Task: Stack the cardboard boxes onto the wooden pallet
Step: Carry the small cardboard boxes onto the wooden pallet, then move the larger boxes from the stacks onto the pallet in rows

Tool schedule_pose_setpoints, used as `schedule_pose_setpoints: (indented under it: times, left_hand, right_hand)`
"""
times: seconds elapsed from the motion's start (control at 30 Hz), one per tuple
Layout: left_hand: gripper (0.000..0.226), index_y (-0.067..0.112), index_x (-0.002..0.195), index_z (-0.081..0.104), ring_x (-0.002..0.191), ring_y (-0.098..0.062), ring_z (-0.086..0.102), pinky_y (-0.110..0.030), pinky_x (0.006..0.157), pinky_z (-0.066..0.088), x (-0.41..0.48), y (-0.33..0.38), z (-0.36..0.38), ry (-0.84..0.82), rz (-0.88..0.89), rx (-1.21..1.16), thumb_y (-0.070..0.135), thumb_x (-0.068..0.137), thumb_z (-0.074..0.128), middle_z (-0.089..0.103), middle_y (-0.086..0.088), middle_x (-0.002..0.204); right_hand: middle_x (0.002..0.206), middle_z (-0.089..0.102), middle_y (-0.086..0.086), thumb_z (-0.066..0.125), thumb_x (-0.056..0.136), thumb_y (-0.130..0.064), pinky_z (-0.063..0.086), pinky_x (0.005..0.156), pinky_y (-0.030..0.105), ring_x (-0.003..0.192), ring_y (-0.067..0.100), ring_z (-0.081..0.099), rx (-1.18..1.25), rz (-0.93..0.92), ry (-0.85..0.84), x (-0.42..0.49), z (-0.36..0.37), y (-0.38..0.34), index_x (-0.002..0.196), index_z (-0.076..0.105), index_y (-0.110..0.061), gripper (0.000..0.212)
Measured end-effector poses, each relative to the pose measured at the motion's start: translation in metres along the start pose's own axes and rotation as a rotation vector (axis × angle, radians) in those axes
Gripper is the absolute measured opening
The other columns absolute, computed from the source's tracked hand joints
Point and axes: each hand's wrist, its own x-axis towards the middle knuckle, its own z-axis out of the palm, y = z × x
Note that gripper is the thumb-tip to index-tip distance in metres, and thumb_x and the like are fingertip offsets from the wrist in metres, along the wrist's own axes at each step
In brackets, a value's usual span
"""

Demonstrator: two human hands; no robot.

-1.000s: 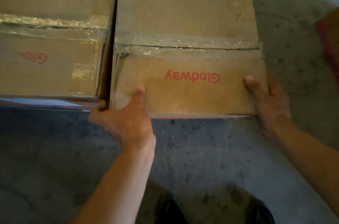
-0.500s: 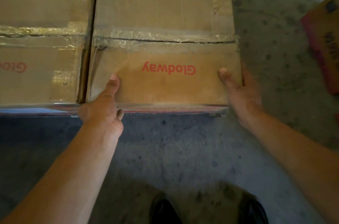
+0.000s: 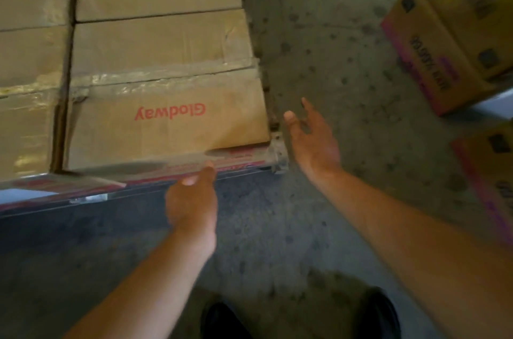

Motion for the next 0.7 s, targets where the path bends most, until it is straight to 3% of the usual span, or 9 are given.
schedule_pose_setpoints:
  times: [0.1,0.2,0.33,0.4,0.53,0.7]
  left_hand:
    - [0.032,0.007,0.103,0.070,0.102,-0.028,0.066,-0.040,0.083,0.050,-0.045,0.005,0.043,-0.055,0.305,0.226,0.035,0.092,0.062,0.072,-0.013,0.101]
    - [0.039,0.013,0.122,0.067,0.106,-0.019,0.063,-0.023,0.080,0.040,-0.086,0.045,0.089,-0.084,0.571,0.416,0.039,0.093,0.063,0.071,-0.006,0.115]
    - [0.040,0.016,0.125,0.065,0.112,-0.022,0.063,-0.026,0.092,0.043,-0.164,0.123,0.154,-0.170,0.788,0.522,0.039,0.093,0.062,0.070,-0.004,0.119]
    - [0.039,0.016,0.123,0.067,0.113,-0.022,0.063,-0.029,0.094,0.043,-0.214,0.167,0.183,-0.218,0.897,0.528,0.039,0.092,0.064,0.071,-0.004,0.118]
    - [0.041,0.013,0.124,0.065,0.115,-0.026,0.064,-0.038,0.096,0.047,-0.330,0.255,0.221,-0.361,1.094,0.556,0.036,0.090,0.067,0.070,-0.010,0.120]
    - [0.043,0.013,0.128,0.063,0.116,-0.027,0.062,-0.033,0.093,0.045,-0.476,0.344,0.238,-0.519,1.252,0.558,0.036,0.092,0.065,0.068,-0.009,0.124]
  right_hand:
    - [0.157,0.040,-0.003,0.043,0.098,-0.057,0.032,0.111,0.036,0.141,0.023,0.041,-0.069,0.029,0.051,-0.007,-0.063,0.024,0.153,0.031,-0.036,0.060]
    - [0.153,0.046,0.002,0.049,0.099,-0.048,0.034,0.112,0.035,0.138,0.023,0.045,-0.056,0.036,0.161,-0.005,-0.149,0.039,0.151,0.040,-0.029,0.056]
    - [0.145,0.055,0.010,0.056,0.099,-0.035,0.038,0.111,0.036,0.134,0.027,0.049,-0.002,0.033,0.348,-0.018,-0.296,0.029,0.144,0.050,-0.015,0.050]
    - [0.142,0.057,0.009,0.058,0.098,-0.036,0.038,0.105,0.031,0.132,0.028,0.051,0.003,0.068,0.469,-0.037,-0.374,0.010,0.142,0.053,-0.015,0.048]
    - [0.136,0.060,0.014,0.058,0.099,-0.032,0.040,0.098,0.034,0.127,0.033,0.053,0.048,0.077,0.702,-0.095,-0.520,-0.048,0.134,0.060,-0.011,0.041]
    - [0.145,0.054,0.007,0.048,0.102,-0.042,0.042,0.094,0.036,0.127,0.032,0.052,-0.015,0.069,0.876,-0.186,-0.664,-0.128,0.143,0.051,-0.022,0.045]
